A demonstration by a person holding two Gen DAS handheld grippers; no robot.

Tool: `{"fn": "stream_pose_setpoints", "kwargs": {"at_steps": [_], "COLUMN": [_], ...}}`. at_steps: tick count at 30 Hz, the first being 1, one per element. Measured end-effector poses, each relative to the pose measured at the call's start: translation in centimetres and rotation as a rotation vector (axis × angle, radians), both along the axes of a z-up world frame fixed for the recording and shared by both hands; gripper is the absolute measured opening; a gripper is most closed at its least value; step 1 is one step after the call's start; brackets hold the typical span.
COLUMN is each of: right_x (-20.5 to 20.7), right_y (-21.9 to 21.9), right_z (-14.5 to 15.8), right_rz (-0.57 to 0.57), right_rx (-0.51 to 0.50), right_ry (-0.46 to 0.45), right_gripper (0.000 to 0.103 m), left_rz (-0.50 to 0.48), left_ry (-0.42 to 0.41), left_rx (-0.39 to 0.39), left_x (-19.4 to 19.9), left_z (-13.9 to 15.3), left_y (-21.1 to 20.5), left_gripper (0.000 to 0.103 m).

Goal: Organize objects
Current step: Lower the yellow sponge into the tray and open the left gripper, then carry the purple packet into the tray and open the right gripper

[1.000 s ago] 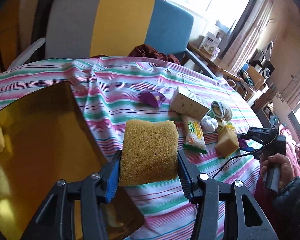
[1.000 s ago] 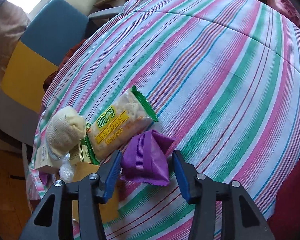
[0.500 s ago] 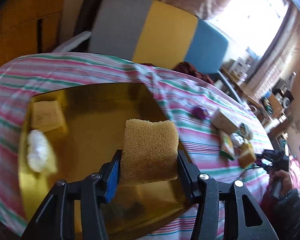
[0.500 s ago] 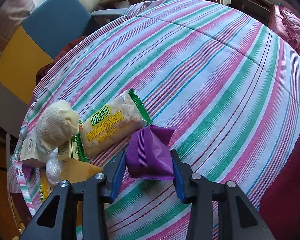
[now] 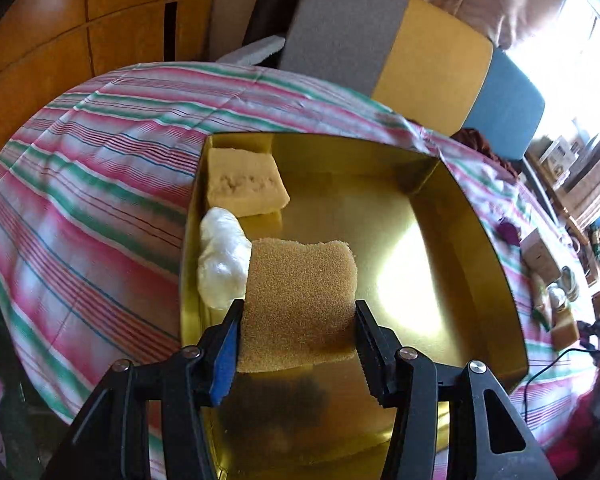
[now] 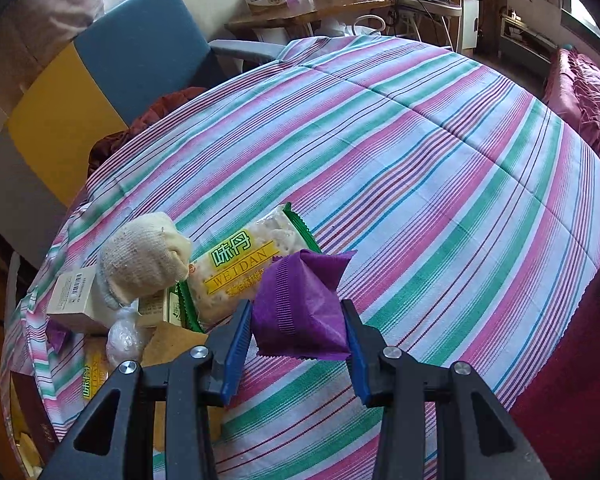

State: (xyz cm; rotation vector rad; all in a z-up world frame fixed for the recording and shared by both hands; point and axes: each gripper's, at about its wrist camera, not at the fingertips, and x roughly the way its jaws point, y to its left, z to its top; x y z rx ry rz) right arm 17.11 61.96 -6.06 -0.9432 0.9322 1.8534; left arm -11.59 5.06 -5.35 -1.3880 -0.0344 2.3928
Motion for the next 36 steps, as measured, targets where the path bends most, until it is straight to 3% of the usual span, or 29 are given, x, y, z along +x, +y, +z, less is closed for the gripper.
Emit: {"fn": "stream_pose_setpoints", "kwargs": {"at_steps": [5,10,12,15,23,30,36], "right_x": [-0.3,-0.8,-1.1,-1.5,-1.4,-4.0,-10.9], "right_y": [0.2,-0.1,-0.1,-0.2,-1.9,-7.8,-18.0], "right_z": [0.5,0.6,0.8,0.8,2.9,7.4,9.5], "right_rz": [0.006,0.025,0.032,0.039,0.087,0.300,0.681], "right_rx": [0.020,0.039,0.049,0.060,0.148,0.265,0.228], "right_ry": [0.005,0.000,0.002,0.004,0.056,0.162,0.228], "right_gripper": [0.043,0.043,0.043,0.043,0.043,0.043,0.043], "left_rz": [0.018,0.023,0.038,0.049,0.098,0.155,0.197], "left_ry": [0.018,0.057,0.061,0.066,0.096,0.194,0.184], "left_rx": [-0.095,-0.130,-0.146,-0.127,-0.057,-0.022,0.001], "left_x": [-1.8,-3.8,-4.0,-3.6,-1.2,0.7,1.6], "left_z": [-1.6,-2.3,-2.1,-1.9,0.2,3.5,3.5], "left_y": [1.3,2.1,2.3,2.0,-0.1,-3.5,-6.3], "left_gripper": [0.054,0.059,0.070,0.080,0.082,0.086,0.086]}}
